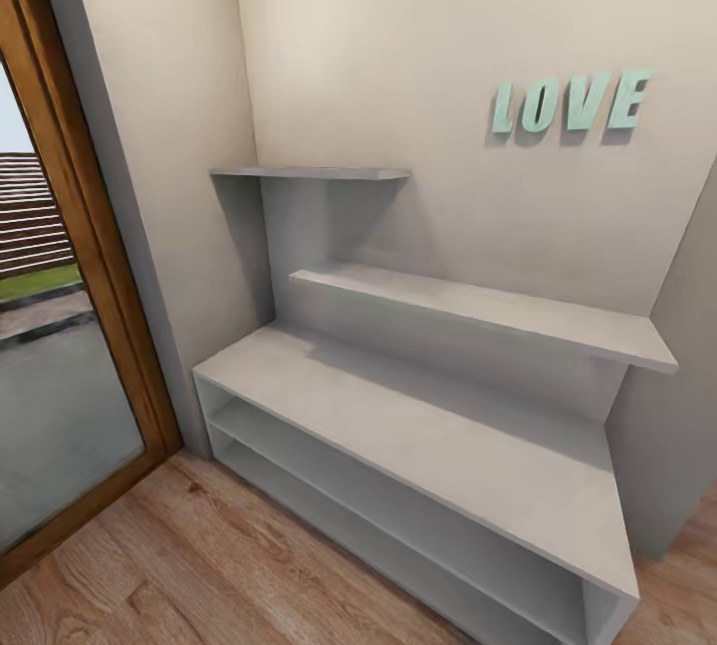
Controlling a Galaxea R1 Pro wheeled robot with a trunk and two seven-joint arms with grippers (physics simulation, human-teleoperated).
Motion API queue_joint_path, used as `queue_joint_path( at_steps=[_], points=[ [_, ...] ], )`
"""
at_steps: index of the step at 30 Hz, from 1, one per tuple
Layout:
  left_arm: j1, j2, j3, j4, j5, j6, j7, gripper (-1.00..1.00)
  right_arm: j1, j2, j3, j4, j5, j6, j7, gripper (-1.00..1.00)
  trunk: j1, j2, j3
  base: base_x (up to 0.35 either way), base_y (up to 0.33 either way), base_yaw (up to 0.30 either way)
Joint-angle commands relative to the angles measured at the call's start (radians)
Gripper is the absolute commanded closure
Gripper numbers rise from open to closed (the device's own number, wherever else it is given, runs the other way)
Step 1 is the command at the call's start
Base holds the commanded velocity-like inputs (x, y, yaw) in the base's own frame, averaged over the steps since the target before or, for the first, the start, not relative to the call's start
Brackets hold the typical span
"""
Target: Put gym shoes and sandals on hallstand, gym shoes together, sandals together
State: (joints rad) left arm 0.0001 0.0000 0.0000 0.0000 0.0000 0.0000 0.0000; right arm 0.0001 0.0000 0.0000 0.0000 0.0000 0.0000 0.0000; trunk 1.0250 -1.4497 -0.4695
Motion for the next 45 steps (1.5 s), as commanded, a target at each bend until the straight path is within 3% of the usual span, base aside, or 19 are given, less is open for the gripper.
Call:
queue_joint_path(
  at_steps=[1, 5, 18, 45],
  points=[
    [0.000, 0.000, 0.000, 0.000, 0.000, 0.000, 0.000, -1.00, 0.000, 0.000, 0.000, 0.000, 0.000, 0.000, 0.000, -1.00, 0.000, 0.000, 0.000, 0.000, 0.000, 0.000],
    [-0.002, -0.002, 0.002, -0.004, 0.002, -0.002, -0.004, -1.00, -0.005, 0.020, 0.001, -0.015, 0.003, -0.002, -0.003, -1.00, 0.000, 0.000, 0.000, 0.000, 0.000, 0.000],
    [0.000, -0.001, 0.002, -0.006, -0.005, -0.002, -0.004, -1.00, -0.015, 0.043, 0.005, -0.059, 0.004, -0.009, -0.003, -1.00, 0.000, 0.000, 0.000, 0.000, 0.000, 0.000],
    [-0.001, -0.001, 0.000, -0.012, -0.005, -0.002, -0.004, -1.00, -0.018, 0.036, 0.004, -0.076, 0.005, -0.018, -0.004, -1.00, 0.000, 0.000, 0.000, 0.000, 0.000, 0.000]
  ],
)
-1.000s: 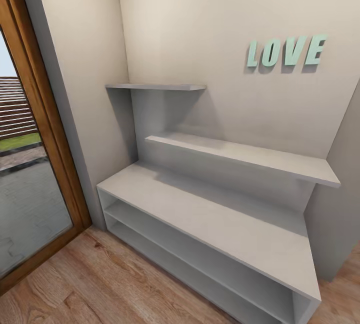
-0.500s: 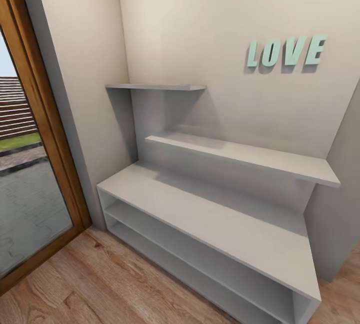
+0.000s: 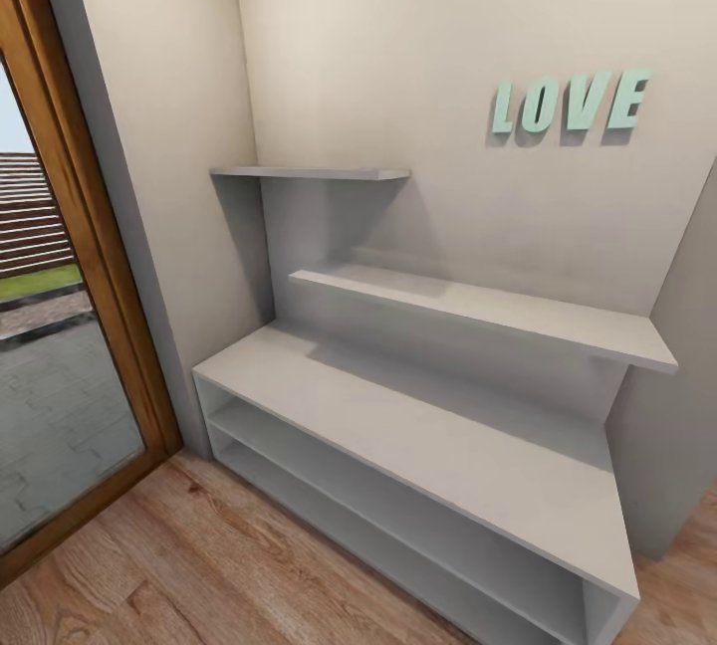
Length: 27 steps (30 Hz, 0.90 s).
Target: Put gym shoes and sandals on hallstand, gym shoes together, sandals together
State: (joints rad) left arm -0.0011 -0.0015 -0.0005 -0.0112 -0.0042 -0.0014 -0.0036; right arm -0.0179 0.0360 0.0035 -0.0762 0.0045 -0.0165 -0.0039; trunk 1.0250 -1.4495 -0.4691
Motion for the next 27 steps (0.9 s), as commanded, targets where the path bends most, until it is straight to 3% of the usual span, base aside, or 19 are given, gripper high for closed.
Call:
queue_joint_path(
  at_steps=[1, 12, 13, 18, 19, 22, 27],
  points=[
    [0.000, 0.000, 0.000, -0.001, 0.000, 0.000, 0.000, -1.00, 0.000, -0.004, 0.001, 0.000, 0.001, -0.002, -0.001, -1.00, 0.000, 0.000, -0.001, 0.000, 0.000, 0.000],
    [0.000, 0.001, -0.009, 0.000, -0.008, -0.037, -0.001, -1.00, 0.000, -0.022, 0.001, 0.000, 0.002, -0.019, -0.002, -1.00, 0.000, 0.000, -0.001, 0.000, 0.000, 0.000],
    [0.000, 0.003, -0.010, -0.001, -0.009, -0.072, -0.001, -1.00, 0.000, -0.027, 0.001, 0.000, 0.002, -0.032, -0.002, -1.00, 0.000, 0.000, -0.001, 0.000, 0.000, 0.000],
    [-0.001, 0.010, -0.009, -0.001, -0.009, -0.124, -0.001, -1.00, 0.000, -0.034, 0.000, -0.003, 0.001, -0.074, -0.002, -1.00, 0.000, 0.000, -0.001, 0.000, 0.000, 0.000],
    [-0.002, 0.019, -0.008, -0.002, -0.009, -0.203, -0.001, -1.00, 0.000, -0.037, -0.001, -0.008, 0.001, -0.129, -0.002, -1.00, 0.000, 0.000, -0.001, 0.000, 0.000, 0.000],
    [-0.003, 0.023, -0.007, -0.008, -0.008, -0.279, 0.000, -1.00, -0.001, -0.038, -0.003, -0.017, -0.002, -0.180, -0.002, -1.00, 0.000, 0.000, -0.001, 0.000, 0.000, 0.000],
    [-0.006, 0.024, -0.005, -0.038, -0.003, -0.335, 0.000, -1.00, -0.001, -0.037, -0.005, -0.069, -0.004, -0.235, -0.002, -1.00, 0.000, 0.000, -0.001, 0.000, 0.000, 0.000]
  ],
)
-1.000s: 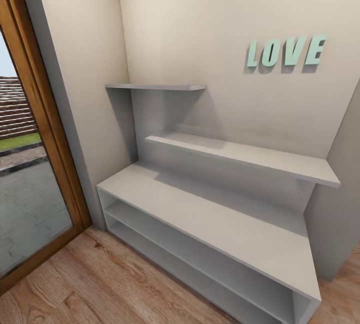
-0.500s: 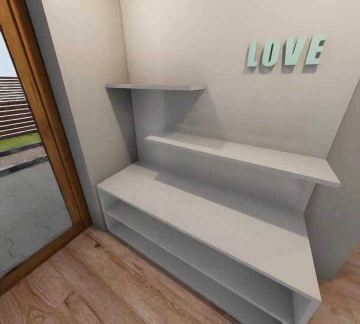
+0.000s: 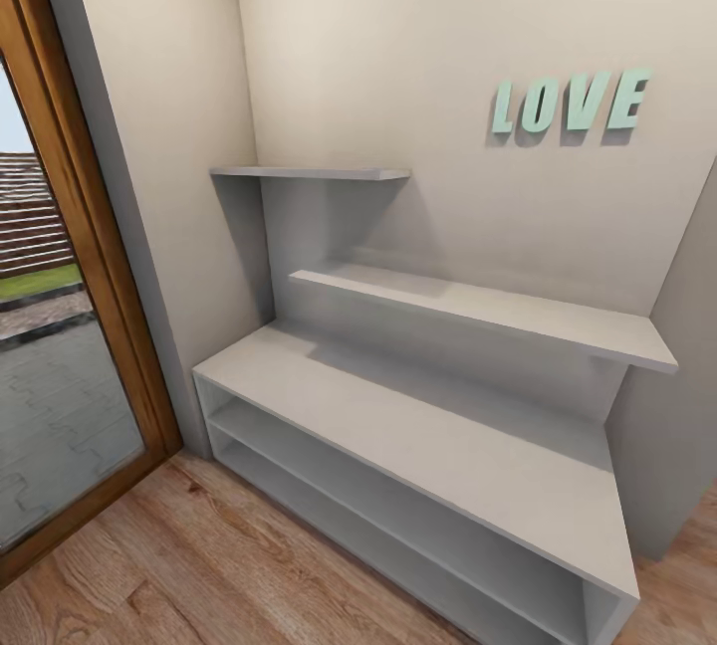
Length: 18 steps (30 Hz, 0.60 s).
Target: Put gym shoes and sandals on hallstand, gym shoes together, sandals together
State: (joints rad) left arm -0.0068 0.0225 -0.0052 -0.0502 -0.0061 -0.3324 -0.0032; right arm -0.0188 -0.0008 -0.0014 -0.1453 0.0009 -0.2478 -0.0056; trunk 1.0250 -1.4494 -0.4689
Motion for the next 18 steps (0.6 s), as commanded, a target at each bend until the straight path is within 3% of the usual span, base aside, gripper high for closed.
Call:
queue_joint_path(
  at_steps=[1, 18],
  points=[
    [-0.002, 0.001, 0.000, -0.008, 0.000, -0.009, -0.001, -1.00, 0.000, 0.000, 0.000, -0.014, 0.000, -0.011, -0.001, -1.00, 0.000, -0.001, -0.001, 0.000, 0.000, 0.000],
    [-0.008, 0.015, 0.003, -0.160, 0.003, -0.033, -0.001, -1.00, -0.001, -0.001, -0.002, -0.169, -0.001, -0.059, -0.001, -1.00, 0.000, -0.001, -0.001, 0.000, 0.000, 0.000]
  ],
)
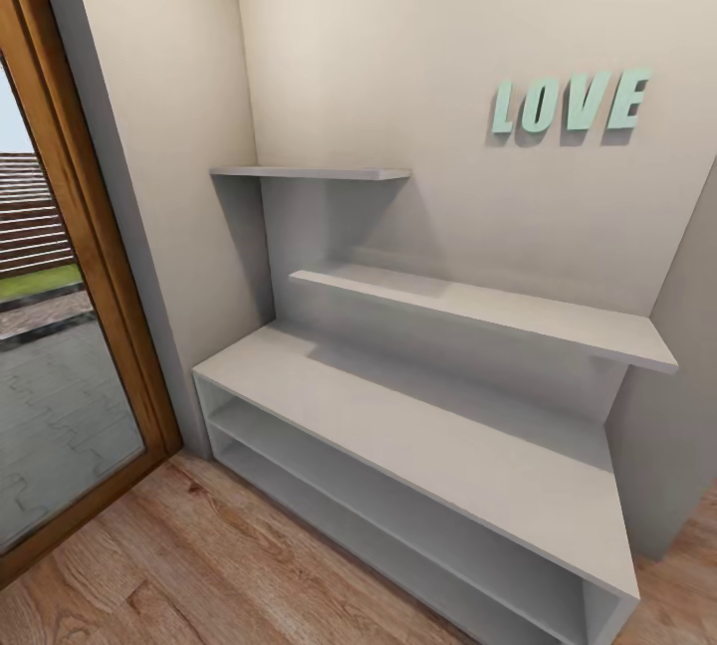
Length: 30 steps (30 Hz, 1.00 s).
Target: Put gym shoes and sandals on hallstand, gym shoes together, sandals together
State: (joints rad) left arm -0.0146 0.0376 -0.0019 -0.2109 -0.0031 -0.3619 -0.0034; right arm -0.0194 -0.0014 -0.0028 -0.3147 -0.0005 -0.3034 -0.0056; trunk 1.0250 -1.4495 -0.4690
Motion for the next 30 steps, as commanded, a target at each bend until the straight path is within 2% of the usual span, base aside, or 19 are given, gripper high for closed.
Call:
queue_joint_path(
  at_steps=[1, 7, 8, 18, 25, 30],
  points=[
    [-0.001, 0.000, -0.001, -0.025, 0.001, -0.007, -0.001, -1.00, -0.001, 0.001, 0.000, -0.007, -0.001, -0.031, 0.000, -1.00, 0.000, -0.001, -0.001, 0.000, 0.000, 0.000],
    [-0.001, -0.007, 0.000, -0.077, 0.004, -0.019, -0.001, -1.00, -0.002, 0.005, 0.000, -0.012, -0.001, -0.081, 0.000, -1.00, 0.000, -0.001, -0.001, 0.000, 0.000, 0.000],
    [-0.001, -0.010, 0.001, -0.116, 0.006, -0.022, 0.000, -1.00, -0.006, 0.005, 0.000, -0.017, -0.001, -0.099, 0.001, -1.00, 0.000, -0.001, -0.001, 0.000, 0.000, 0.000],
    [-0.001, -0.016, 0.002, -0.211, 0.008, -0.029, 0.000, -1.00, -0.015, 0.000, 0.000, -0.068, 0.002, -0.111, 0.001, -1.00, 0.000, -0.001, -0.001, 0.000, 0.000, 0.000],
    [-0.001, -0.012, 0.005, -0.243, 0.008, -0.027, 0.001, -1.00, -0.016, -0.001, 0.000, -0.075, 0.003, -0.113, 0.003, -1.00, 0.000, -0.001, -0.001, -0.010, 0.000, 0.000],
    [0.000, -0.007, 0.009, -0.240, 0.013, -0.026, 0.003, -1.00, -0.016, -0.002, 0.000, -0.079, 0.003, -0.114, 0.006, -1.00, 0.000, -0.001, -0.001, -0.180, 0.045, 0.000]
  ],
)
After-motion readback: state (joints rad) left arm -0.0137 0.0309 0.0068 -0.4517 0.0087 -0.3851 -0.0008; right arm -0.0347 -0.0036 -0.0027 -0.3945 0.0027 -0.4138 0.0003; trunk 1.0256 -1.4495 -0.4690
